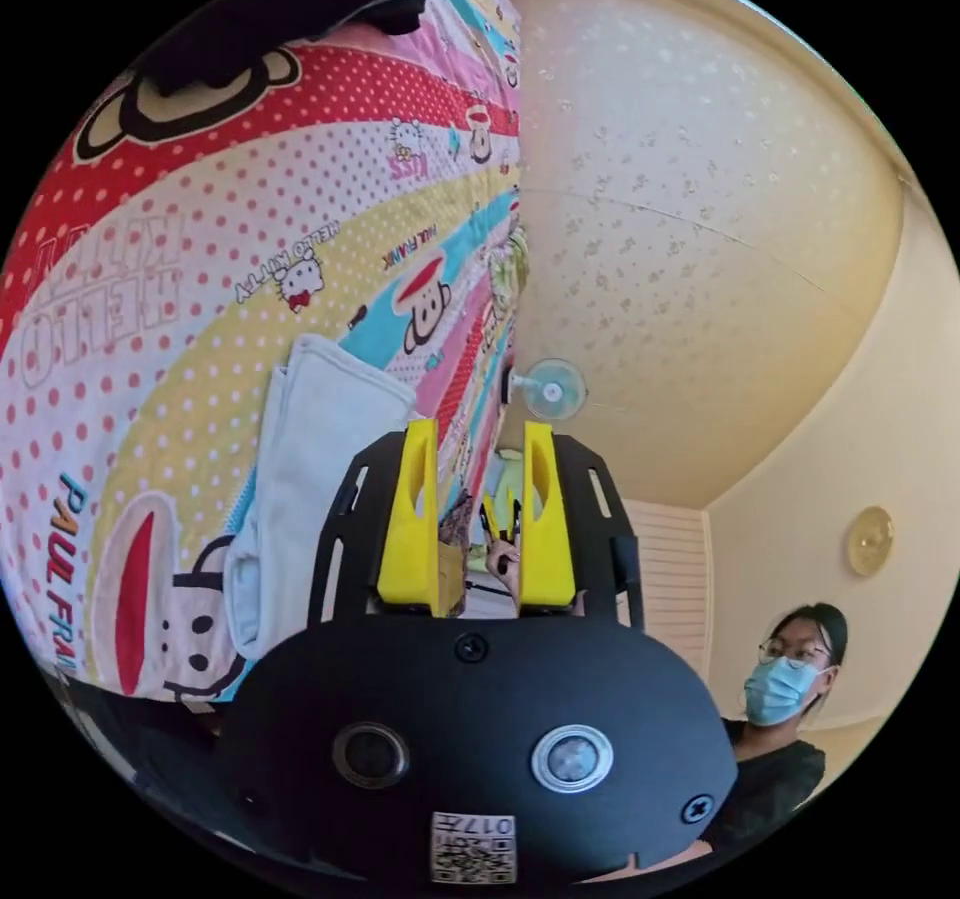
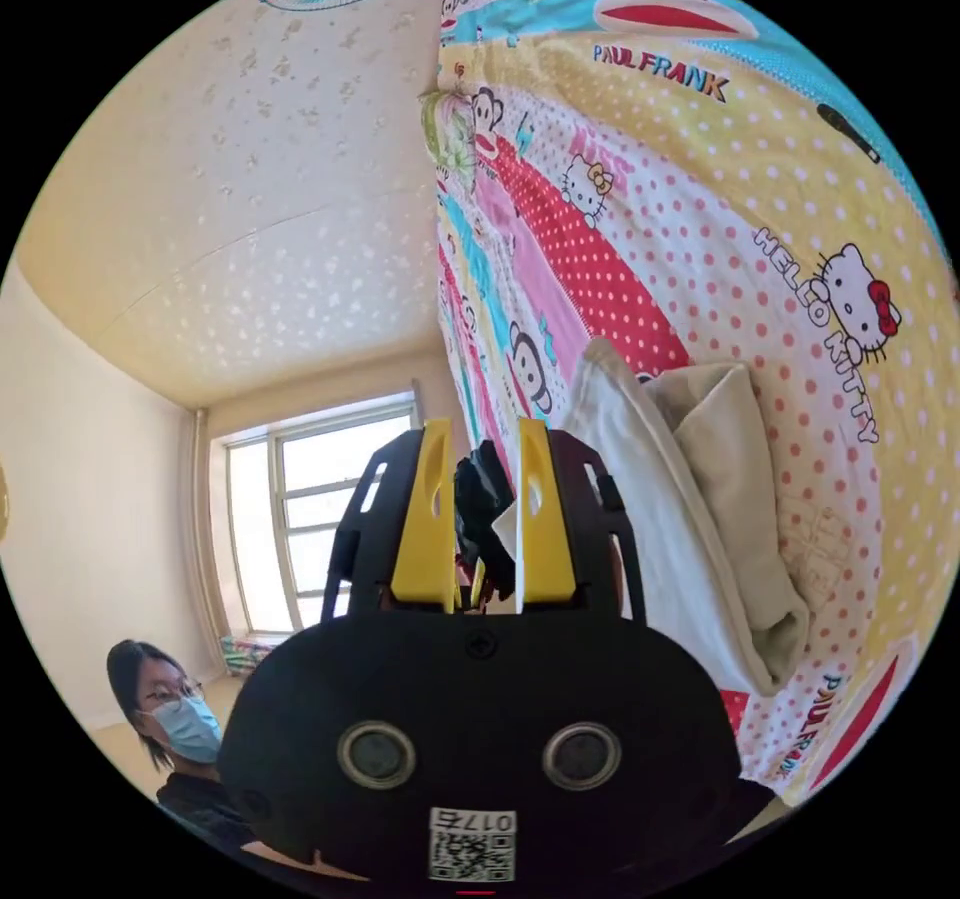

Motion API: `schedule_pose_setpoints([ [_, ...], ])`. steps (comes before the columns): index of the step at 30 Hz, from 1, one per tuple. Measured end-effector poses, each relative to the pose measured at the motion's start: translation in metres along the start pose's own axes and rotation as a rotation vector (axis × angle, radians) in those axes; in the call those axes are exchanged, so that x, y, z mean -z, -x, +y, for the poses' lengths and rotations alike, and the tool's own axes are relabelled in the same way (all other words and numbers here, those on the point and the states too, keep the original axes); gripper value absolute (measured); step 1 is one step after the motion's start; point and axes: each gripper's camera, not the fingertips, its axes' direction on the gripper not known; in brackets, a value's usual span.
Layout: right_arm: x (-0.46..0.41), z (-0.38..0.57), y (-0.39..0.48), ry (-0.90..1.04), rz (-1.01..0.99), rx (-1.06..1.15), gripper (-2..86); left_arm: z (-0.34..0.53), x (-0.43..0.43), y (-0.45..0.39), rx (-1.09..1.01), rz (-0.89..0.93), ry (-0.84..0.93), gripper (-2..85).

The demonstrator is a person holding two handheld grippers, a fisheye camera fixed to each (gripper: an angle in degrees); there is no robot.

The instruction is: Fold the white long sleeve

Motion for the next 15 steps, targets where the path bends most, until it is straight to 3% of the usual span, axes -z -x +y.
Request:
schedule_pose_setpoints([
  [1,-0.008,0.002,0.007,0.012,0.026,0.029,8.6,0.006,-0.003,0.006,-0.017,-0.080,0.026,13.6],
  [4,-0.051,0.034,0.037,0.127,0.363,0.260,7.6,0.044,-0.011,0.036,-0.010,-0.373,0.089,17.8],
  [6,-0.086,0.074,0.032,0.201,0.802,0.459,5.5,0.075,-0.010,0.067,0.050,-0.462,0.087,20.0],
  [9,-0.120,0.111,-0.024,0.387,1.264,0.615,2.0,0.117,-0.013,0.132,0.189,-0.431,0.117,19.5],
  [11,-0.116,0.128,-0.036,0.358,1.258,0.725,1.3,0.133,-0.016,0.163,0.252,-0.364,0.112,16.5],
  [15,-0.127,0.109,-0.030,0.331,1.271,0.560,0.6,0.140,-0.026,0.213,0.387,-0.181,0.085,9.3],
])
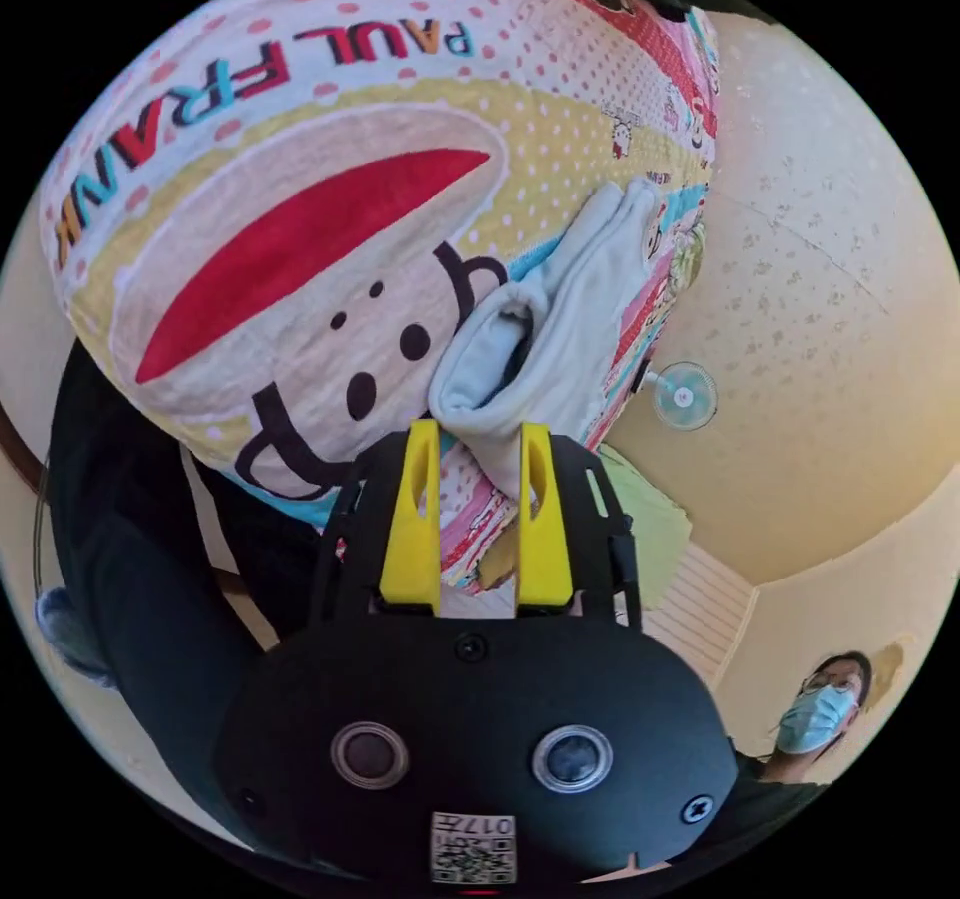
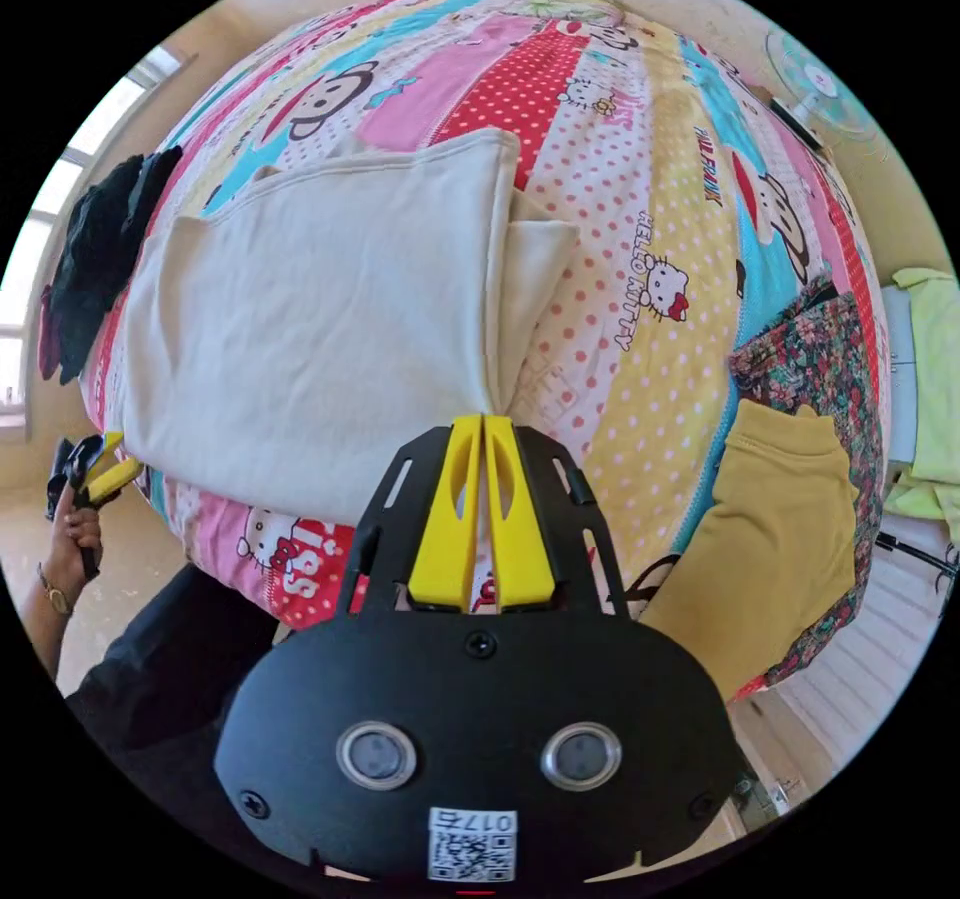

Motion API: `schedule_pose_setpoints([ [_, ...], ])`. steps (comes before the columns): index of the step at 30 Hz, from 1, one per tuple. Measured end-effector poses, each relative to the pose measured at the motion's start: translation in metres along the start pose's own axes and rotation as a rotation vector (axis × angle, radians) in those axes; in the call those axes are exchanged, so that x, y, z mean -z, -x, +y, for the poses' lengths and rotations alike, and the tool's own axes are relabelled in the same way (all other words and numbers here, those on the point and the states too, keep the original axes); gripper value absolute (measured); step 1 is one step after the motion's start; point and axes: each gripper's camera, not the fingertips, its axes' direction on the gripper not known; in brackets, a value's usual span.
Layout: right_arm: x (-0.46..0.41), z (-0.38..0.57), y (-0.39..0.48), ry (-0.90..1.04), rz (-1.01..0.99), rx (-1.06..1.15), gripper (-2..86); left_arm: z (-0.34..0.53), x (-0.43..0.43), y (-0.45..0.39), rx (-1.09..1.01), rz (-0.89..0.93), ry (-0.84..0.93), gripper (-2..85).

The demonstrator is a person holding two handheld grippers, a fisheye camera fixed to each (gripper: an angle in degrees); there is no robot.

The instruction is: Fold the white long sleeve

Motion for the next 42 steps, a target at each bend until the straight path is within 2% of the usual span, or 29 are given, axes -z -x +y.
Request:
schedule_pose_setpoints([
  [2,-0.005,-0.005,0.004,0.006,0.004,0.002,0.5,-0.004,0.001,-0.003,-0.001,0.068,-0.032,6.2],
  [5,-0.011,-0.005,0.002,-0.014,-0.028,-0.010,0.5,-0.007,-0.005,-0.060,-0.179,0.083,-0.007,5.0],
  [8,-0.009,0.005,-0.013,-0.063,-0.144,-0.105,0.6,0.016,-0.049,-0.153,-0.459,-0.115,0.119,4.8],
  [10,-0.008,0.020,-0.025,-0.113,-0.216,-0.173,0.6,0.049,-0.113,-0.210,-0.651,-0.274,0.233,4.5],
  [14,-0.023,0.067,-0.053,-0.131,-0.302,-0.342,1.1,0.094,-0.217,-0.242,-0.833,-0.370,0.417,4.6],
  [16,-0.035,0.089,-0.068,-0.122,-0.385,-0.422,1.5,0.108,-0.274,-0.231,-0.849,-0.408,0.553,6.4],
  [18,-0.056,0.119,-0.087,-0.136,-0.609,-0.508,3.0,0.112,-0.298,-0.220,-0.859,-0.401,0.639,7.7],
  [20,-0.076,0.138,-0.100,-0.160,-0.821,-0.560,5.3,0.114,-0.299,-0.212,-0.882,-0.303,0.671,7.0],
  [21,-0.089,0.148,-0.106,-0.179,-0.952,-0.590,7.3,0.110,-0.293,-0.206,-0.882,-0.243,0.676,6.5],
  [23,-0.108,0.158,-0.114,-0.205,-1.113,-0.624,10.1,0.095,-0.277,-0.192,-0.851,-0.254,0.627,7.7],
  [25,-0.124,0.163,-0.119,-0.228,-1.214,-0.655,12.4,0.062,-0.239,-0.168,-0.763,-0.378,0.426,11.9],
  [28,-0.148,0.163,-0.125,-0.260,-1.348,-0.714,15.7,0.010,-0.202,-0.124,-0.575,-0.422,0.262,14.5],
  [32,-0.175,0.156,-0.131,-0.320,-1.472,-0.812,19.2,-0.046,-0.202,-0.059,-0.325,-0.395,0.241,18.1],
  [35,-0.194,0.151,-0.129,-0.342,-1.548,-0.888,21.7,-0.072,-0.231,-0.016,-0.199,-0.255,0.332,17.7],
  [37,-0.204,0.148,-0.125,-0.320,-1.562,-0.920,22.8,-0.077,-0.240,0.003,-0.109,-0.107,0.318,12.3],
  [40,-0.218,0.148,-0.121,-0.335,-1.595,-0.990,24.3,-0.068,-0.238,-0.004,-0.097,-0.035,0.318,7.7],
  [42,-0.229,0.144,-0.122,-0.416,-1.662,-1.057,25.3,-0.058,-0.238,-0.022,-0.136,-0.028,0.366,7.1],
])
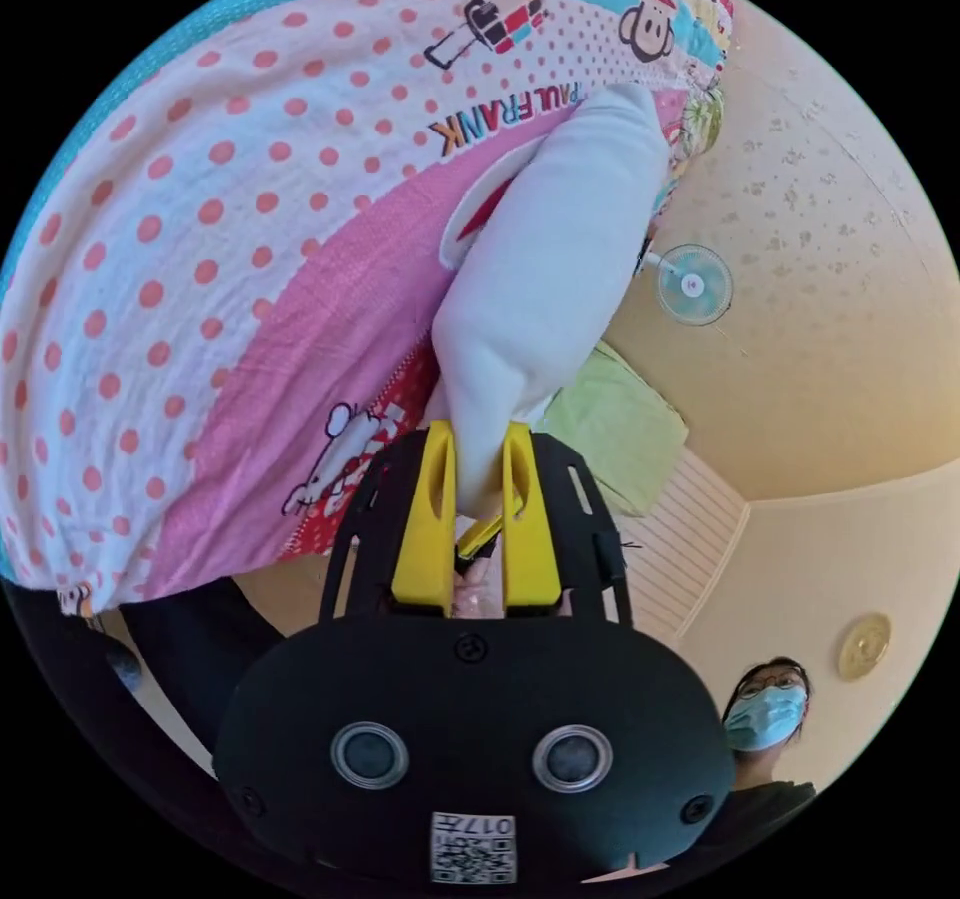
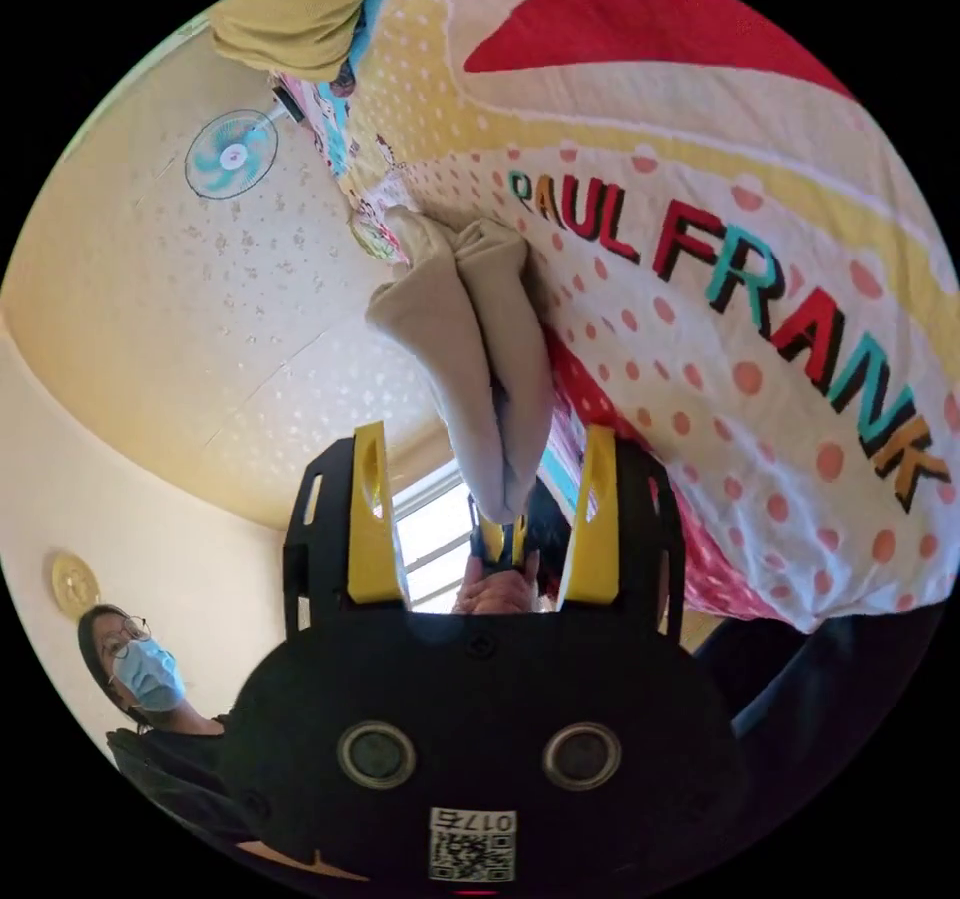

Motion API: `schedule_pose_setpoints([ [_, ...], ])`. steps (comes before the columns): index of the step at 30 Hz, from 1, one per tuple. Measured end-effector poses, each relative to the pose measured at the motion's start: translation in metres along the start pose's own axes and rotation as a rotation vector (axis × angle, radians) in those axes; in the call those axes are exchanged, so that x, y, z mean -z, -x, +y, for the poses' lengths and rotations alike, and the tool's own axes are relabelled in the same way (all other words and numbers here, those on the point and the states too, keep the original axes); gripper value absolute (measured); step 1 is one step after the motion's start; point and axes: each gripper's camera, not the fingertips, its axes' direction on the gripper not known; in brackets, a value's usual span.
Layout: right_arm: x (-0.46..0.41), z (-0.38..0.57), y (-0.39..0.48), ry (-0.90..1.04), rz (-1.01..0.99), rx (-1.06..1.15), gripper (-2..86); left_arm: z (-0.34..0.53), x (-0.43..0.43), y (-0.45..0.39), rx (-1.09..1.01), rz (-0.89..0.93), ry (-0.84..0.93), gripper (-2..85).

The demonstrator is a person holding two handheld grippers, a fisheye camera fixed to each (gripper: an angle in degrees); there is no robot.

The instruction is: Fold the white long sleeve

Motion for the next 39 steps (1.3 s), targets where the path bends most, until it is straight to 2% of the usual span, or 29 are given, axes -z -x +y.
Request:
schedule_pose_setpoints([
  [4,-0.027,-0.023,-0.005,0.009,-0.153,0.011,25.2,0.025,-0.018,-0.069,-0.145,-0.129,0.117,6.6],
  [5,-0.044,-0.032,-0.005,0.060,-0.252,0.005,23.9,0.029,-0.021,-0.078,-0.168,-0.137,0.122,6.6],
  [8,-0.064,-0.041,0.008,0.129,-0.351,0.012,17.5,0.040,-0.027,-0.126,-0.236,-0.053,0.098,6.5],
  [13,-0.056,-0.048,0.078,0.215,-0.490,0.230,14.2,0.068,-0.095,-0.250,-0.509,-0.088,0.261,6.9],
  [16,-0.021,-0.054,0.136,0.268,-0.475,0.425,13.7,0.086,-0.152,-0.294,-0.600,-0.119,0.399,7.9],
  [20,0.071,-0.065,0.175,0.180,-0.415,0.593,13.6,0.097,-0.208,-0.310,-0.625,-0.144,0.528,7.4],
  [22,0.122,-0.080,0.164,0.086,-0.342,0.595,13.8,0.089,-0.226,-0.302,-0.622,-0.203,0.551,5.8],
  [24,0.199,-0.097,0.117,-0.081,-0.114,0.466,13.9,0.066,-0.230,-0.284,-0.583,-0.337,0.562,4.9],
  [25,0.219,-0.096,0.100,-0.122,-0.040,0.398,13.7,0.044,-0.222,-0.267,-0.538,-0.441,0.540,4.6],
  [27,0.291,-0.058,0.027,-0.284,0.210,0.066,12.2,0.008,-0.193,-0.239,-0.477,-0.598,0.483,1.7],
  [29,0.329,-0.006,-0.012,-0.416,0.266,-0.051,9.1,-0.029,-0.145,-0.202,-0.344,-0.798,0.440,0.1],
  [31,0.352,0.046,-0.048,-0.535,0.235,-0.104,5.5,-0.054,-0.050,-0.150,-0.060,-1.012,0.355,-0.5],
  [33,0.358,0.103,-0.103,-0.559,0.134,-0.170,2.5,-0.049,0.032,-0.124,0.151,-1.046,0.254,-0.6],
  [34,0.356,0.115,-0.115,-0.547,0.125,-0.187,2.2,-0.037,0.083,-0.117,0.247,-1.005,0.157,-0.7],
  [37,0.337,0.164,-0.157,-0.439,0.253,-0.286,0.9,0.012,0.179,-0.112,0.367,-0.821,-0.101,-0.9],
  [39,0.317,0.182,-0.176,-0.338,0.381,-0.356,0.5,0.041,0.208,-0.108,0.441,-0.799,-0.180,-1.0],
])
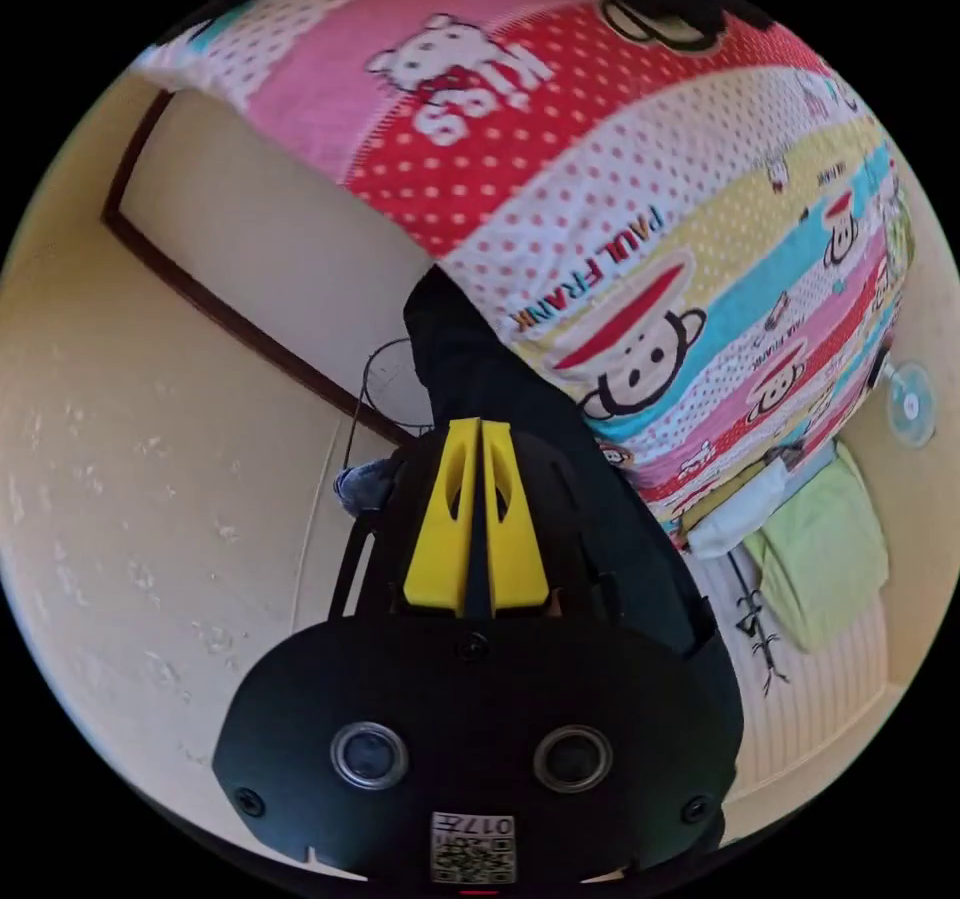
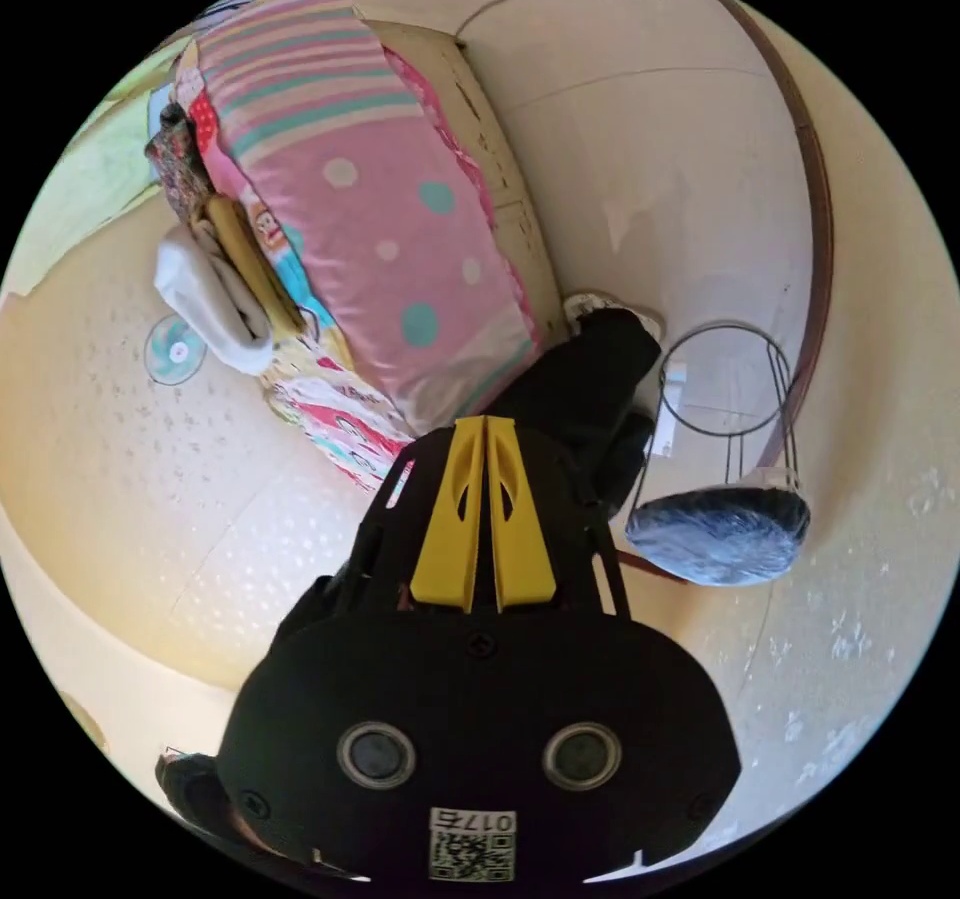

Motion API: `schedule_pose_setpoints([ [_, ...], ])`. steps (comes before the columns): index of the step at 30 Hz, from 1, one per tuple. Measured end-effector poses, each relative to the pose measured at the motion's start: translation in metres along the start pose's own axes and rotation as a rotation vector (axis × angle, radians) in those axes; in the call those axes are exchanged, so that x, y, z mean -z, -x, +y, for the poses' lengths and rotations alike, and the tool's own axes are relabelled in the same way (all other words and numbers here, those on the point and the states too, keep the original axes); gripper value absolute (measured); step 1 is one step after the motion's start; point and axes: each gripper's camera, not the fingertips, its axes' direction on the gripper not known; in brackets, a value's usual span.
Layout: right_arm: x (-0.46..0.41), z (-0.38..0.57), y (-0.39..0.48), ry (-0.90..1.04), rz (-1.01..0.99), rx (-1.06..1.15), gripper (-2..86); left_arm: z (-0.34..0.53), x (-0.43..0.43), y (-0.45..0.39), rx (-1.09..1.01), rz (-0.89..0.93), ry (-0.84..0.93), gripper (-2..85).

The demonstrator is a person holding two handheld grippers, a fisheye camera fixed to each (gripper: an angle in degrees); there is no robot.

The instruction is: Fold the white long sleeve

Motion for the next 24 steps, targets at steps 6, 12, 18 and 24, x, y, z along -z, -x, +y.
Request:
schedule_pose_setpoints([
  [6,-0.089,0.005,0.096,0.235,0.641,0.391,0.3,0.025,-0.017,0.010,0.115,0.015,0.014,-1.0],
  [12,-0.198,0.102,0.283,0.184,0.984,1.132,0.3,-0.010,0.013,-0.073,-0.120,0.045,-0.131,-1.0],
  [18,-0.193,0.315,0.396,-0.177,0.552,1.701,0.4,0.007,0.123,-0.159,-0.357,-0.016,-0.585,-0.9],
  [24,-0.107,0.493,0.355,-0.537,-0.096,1.984,0.3,0.050,0.232,-0.196,-0.505,0.314,-1.090,-0.4],
])
